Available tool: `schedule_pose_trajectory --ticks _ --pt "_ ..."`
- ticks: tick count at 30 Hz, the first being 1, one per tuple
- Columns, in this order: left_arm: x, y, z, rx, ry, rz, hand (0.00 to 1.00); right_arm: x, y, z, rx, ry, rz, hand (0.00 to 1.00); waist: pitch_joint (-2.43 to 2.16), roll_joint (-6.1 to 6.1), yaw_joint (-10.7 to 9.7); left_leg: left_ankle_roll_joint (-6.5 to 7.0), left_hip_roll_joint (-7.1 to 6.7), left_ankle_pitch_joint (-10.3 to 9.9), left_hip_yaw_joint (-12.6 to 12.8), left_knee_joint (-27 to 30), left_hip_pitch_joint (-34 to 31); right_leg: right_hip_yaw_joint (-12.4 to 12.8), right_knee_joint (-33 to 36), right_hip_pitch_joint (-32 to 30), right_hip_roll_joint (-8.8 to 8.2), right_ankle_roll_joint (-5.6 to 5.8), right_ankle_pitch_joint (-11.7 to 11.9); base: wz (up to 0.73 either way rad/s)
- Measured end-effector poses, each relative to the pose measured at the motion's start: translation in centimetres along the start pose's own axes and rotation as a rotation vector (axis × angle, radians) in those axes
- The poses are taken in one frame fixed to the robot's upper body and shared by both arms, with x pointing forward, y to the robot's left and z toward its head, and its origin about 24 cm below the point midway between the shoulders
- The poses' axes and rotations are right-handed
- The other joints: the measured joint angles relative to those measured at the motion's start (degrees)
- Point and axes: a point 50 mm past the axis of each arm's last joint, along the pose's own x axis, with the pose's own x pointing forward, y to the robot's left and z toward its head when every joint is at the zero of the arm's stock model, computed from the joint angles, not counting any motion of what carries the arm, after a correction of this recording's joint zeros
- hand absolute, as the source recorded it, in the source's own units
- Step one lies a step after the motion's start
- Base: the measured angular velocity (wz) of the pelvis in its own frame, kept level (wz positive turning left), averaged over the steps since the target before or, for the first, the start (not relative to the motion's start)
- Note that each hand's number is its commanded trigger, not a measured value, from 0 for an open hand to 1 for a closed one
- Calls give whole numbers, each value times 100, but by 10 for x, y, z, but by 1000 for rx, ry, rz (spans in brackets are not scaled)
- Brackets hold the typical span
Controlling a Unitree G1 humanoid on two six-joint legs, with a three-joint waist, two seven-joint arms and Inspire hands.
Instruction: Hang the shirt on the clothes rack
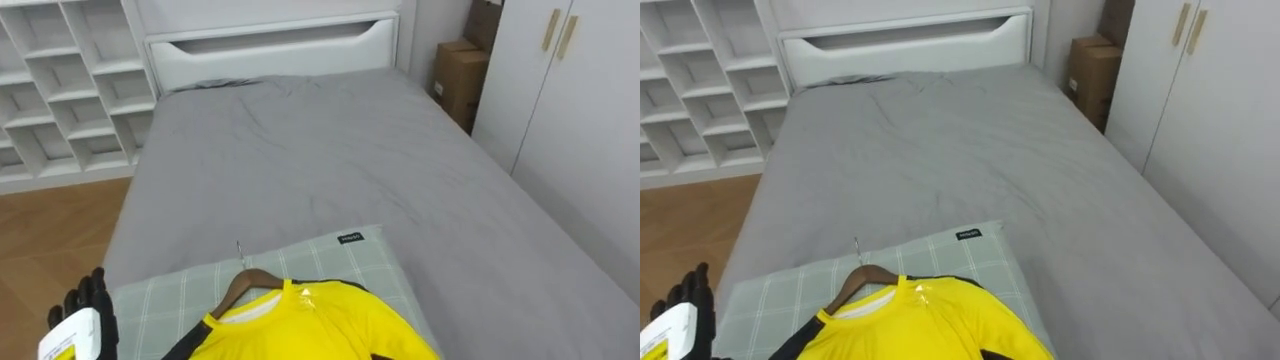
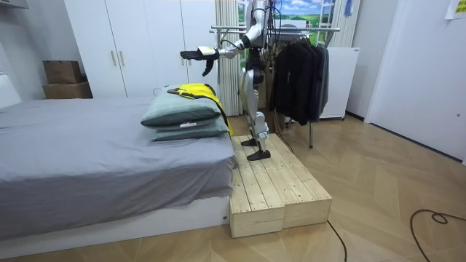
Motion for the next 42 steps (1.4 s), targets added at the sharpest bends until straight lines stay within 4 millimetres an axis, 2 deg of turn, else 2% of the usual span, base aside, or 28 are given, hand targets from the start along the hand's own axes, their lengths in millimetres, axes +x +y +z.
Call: schedule_pose_trajectory --ticks 3,8,13,17,21,22,24,29,36,39,40,42 --pt "6 2 9 1 -12 7 0 -1 -6 -6 -102 46 -42 0 -8 27 -74 0 0 0 15 2 12 4 27 3 -2 0 0 0" --pt "8 -4 22 14 -58 -44 0 -5 -12 -36 -307 211 -67 0 17 61 -79 1 3 0 24 -16 79 43 66 21 -5 0 0 -3" --pt "7 -8 27 28 -73 -90 0 -7 -13 -43 -365 259 -61 0 36 25 -82 2 31 -1 149 -34 84 184 96 -41 22 -7 4 -13" --pt "8 -8 29 30 -76 -100 0 -6 -11 -39 -405 264 -55 0 11 -12 -76 -4 57 4 176 -11 -72 192 183 -228 40 -18 15 -4" --pt "19 -3 32 42 -79 -84 0 -4 -9 -31 -428 251 -49 0 14 -84 -53 -13 92 8 171 75 -215 194 182 -321 63 -51 35 0" --pt "24 1 33 50 -80 -75 0 -3 -8 -26 -437 239 -47 0 36 -144 -59 -22 96 14 168 94 -286 192 192 -385 65 -59 40 0" --pt "34 5 36 63 -80 -68 0 -2 -5 -17 -447 219 -41 0 38 -190 -47 -22 102 14 164 157 -416 185 215 -497 66 -70 47 0" --pt "46 8 41 53 -52 -74 0 1 1 3 -465 166 -40 0 0 -338 -43 -24 109 19 158 252 -712 168 275 -782 65 -85 59 0" --pt "61 15 52 17 -39 -58 0 2 4 8 -523 148 -37 0 1 -416 -25 -24 110 19 120 374 -1132 141 271 -1167 52 -94 83 2" --pt "66 21 57 13 -55 -42 0 2 5 11 -533 139 -45 0 32 -420 -28 -24 110 19 103 376 -1256 143 271 -1289 52 -94 84 0" --pt "68 23 58 13 -60 -37 0 2 5 13 -542 135 -50 0 87 -422 -22 -23 111 20 103 381 -1283 141 271 -1312 52 -94 84 0" --pt "70 24 60 12 -63 -35 0 3 7 19 -558 125 -54 0 94 -413 -22 -23 115 20 98 419 -1411 141 281 -1426 52 -97 86 0"
